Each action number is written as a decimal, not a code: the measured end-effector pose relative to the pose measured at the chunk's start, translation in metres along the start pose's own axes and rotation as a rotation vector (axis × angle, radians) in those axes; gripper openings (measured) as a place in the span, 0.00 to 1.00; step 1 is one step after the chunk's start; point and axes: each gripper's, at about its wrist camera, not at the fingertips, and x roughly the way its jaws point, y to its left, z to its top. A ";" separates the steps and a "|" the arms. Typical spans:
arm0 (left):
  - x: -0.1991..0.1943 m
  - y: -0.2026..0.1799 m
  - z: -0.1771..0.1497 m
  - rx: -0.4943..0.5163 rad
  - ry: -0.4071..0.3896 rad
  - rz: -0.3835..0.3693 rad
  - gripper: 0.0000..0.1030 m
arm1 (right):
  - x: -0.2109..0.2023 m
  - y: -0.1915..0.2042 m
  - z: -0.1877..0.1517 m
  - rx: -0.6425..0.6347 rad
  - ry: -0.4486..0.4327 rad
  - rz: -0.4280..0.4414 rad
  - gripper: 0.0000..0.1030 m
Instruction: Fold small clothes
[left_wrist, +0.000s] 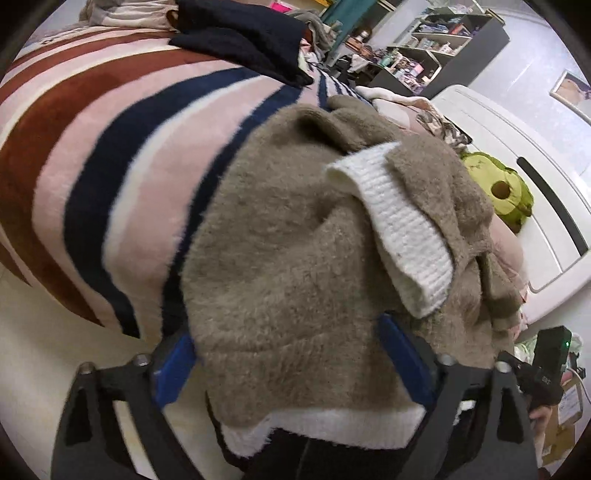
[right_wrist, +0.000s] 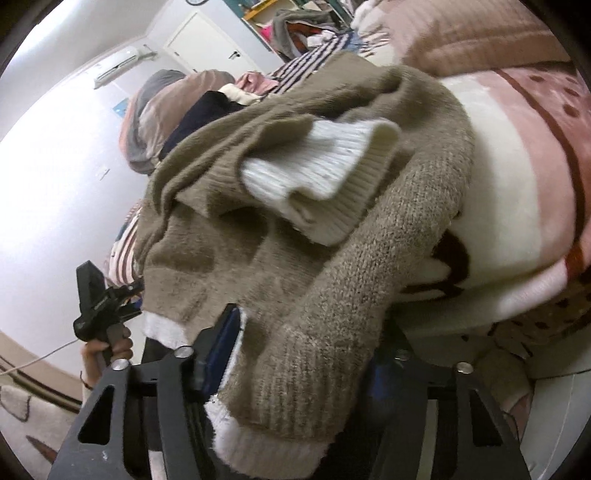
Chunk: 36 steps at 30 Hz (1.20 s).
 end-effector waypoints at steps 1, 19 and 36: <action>0.000 -0.003 0.000 0.011 0.001 0.011 0.78 | 0.000 0.002 0.001 -0.006 -0.006 -0.008 0.41; -0.046 -0.059 0.008 0.192 -0.129 -0.008 0.14 | -0.029 0.035 0.019 -0.077 -0.175 0.204 0.21; -0.115 -0.113 0.010 0.309 -0.307 -0.178 0.09 | -0.072 0.073 0.010 -0.227 -0.285 0.303 0.18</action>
